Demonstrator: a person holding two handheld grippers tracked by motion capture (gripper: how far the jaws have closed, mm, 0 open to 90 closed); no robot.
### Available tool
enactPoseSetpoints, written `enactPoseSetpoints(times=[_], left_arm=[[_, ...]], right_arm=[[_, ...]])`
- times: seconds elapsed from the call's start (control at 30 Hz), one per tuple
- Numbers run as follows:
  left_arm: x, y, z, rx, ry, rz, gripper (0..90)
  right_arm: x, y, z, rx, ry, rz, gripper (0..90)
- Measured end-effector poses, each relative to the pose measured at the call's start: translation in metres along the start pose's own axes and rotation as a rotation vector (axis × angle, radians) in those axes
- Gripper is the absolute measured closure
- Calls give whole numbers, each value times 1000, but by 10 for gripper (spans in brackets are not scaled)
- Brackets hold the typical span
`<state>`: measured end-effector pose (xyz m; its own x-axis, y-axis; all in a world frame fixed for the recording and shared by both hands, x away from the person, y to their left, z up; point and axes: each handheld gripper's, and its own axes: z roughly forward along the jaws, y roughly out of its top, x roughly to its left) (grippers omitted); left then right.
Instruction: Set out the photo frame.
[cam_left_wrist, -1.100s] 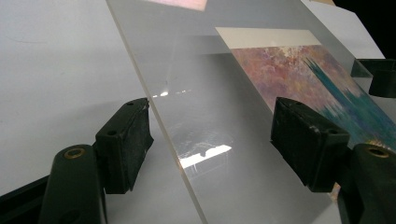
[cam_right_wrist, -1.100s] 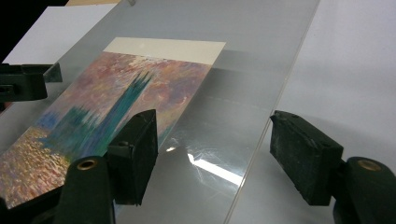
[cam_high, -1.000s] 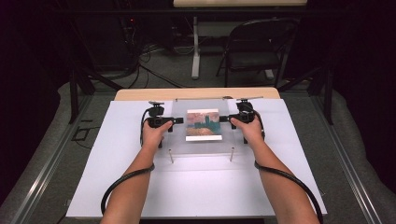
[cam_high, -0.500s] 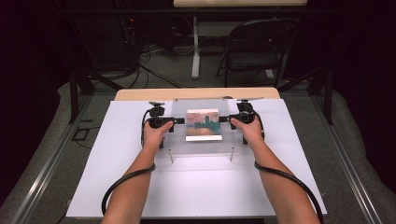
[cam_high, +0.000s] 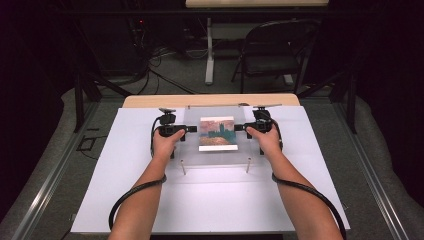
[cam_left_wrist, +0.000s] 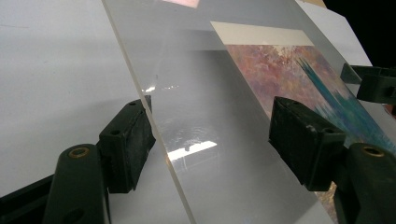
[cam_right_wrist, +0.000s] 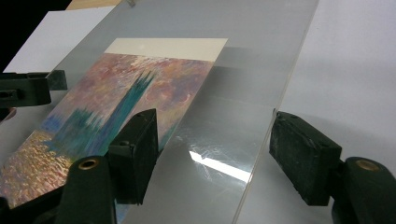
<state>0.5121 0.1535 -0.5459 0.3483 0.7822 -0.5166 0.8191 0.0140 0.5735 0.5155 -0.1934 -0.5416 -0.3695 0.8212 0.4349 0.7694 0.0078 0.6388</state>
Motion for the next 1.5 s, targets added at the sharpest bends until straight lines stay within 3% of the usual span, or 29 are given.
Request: enactPoseSetpoints(times=[0.5, 0.87, 1.5], left_arm=[[-5, 1, -5, -21, 12, 3, 332], [-17, 2, -17, -58, 37, 26, 348], [-37, 2, -47, -125, 37, 78, 432]], right_arm=[[6, 1, -5, -10, -18, -12, 332], [18, 2, -17, -57, -52, -25, 358], [41, 4, -50, -114, -92, -108, 417]])
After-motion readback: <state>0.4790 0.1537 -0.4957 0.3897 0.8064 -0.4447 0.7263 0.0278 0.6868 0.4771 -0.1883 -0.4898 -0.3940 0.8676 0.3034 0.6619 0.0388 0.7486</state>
